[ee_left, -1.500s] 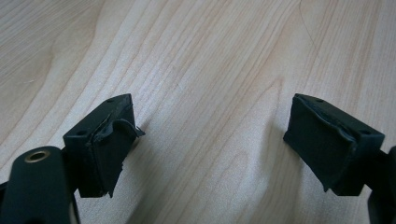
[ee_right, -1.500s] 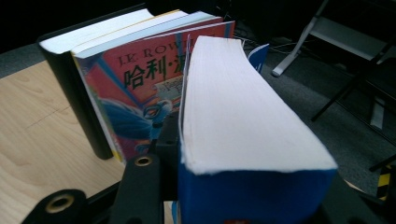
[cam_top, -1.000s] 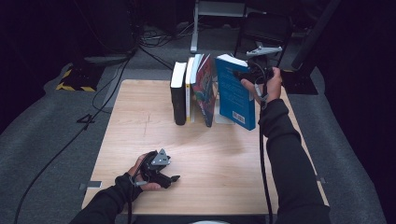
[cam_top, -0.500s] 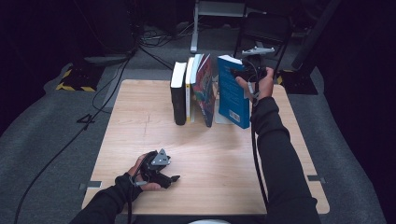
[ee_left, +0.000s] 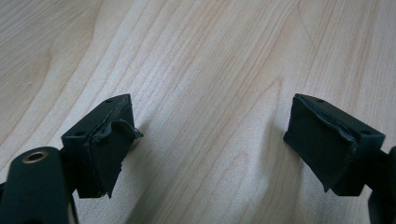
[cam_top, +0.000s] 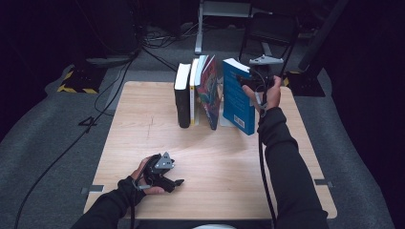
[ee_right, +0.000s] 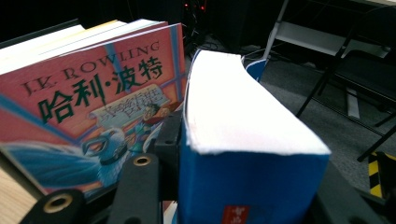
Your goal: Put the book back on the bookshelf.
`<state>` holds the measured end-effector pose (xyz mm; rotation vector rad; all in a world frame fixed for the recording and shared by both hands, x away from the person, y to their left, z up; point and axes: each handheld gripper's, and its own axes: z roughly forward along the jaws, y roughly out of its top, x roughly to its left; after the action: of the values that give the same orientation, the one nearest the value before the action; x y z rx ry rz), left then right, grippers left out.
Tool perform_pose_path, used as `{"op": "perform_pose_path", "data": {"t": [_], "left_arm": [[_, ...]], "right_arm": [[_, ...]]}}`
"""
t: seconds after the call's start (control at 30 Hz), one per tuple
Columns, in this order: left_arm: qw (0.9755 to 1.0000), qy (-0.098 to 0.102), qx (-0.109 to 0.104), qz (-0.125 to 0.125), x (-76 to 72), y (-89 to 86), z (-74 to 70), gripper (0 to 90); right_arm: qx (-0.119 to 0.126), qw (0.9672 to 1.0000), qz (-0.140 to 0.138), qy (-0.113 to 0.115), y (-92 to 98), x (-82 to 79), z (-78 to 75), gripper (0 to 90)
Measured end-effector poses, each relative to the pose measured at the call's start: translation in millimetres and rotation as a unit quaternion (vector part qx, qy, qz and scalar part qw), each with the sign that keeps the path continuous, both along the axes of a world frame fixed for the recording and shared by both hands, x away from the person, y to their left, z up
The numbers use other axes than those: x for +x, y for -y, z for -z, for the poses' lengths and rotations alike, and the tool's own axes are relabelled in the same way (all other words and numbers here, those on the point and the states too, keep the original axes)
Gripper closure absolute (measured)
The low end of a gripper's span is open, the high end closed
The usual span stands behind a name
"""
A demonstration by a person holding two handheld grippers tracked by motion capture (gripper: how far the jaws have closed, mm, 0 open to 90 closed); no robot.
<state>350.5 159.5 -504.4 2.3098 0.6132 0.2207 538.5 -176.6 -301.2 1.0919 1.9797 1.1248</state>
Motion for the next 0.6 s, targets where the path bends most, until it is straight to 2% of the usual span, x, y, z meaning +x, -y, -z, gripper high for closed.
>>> {"op": "perform_pose_path", "data": {"t": [0.33, 0.6], "left_arm": [[1.0, 0.0, 0.0, 0.0, 0.0, 0.0, 0.0, 15.7], [1.0, 0.0, 0.001, 0.001, 0.9, 0.4, 0.0, 15.4]], "right_arm": [[0.009, 0.9998, -0.009, 0.012, 11.5, -25.3, 10.0, 59.1], [0.02, 0.9996, -0.01, 0.018, 28.0, -50.9, 22.9, 58.9]]}}
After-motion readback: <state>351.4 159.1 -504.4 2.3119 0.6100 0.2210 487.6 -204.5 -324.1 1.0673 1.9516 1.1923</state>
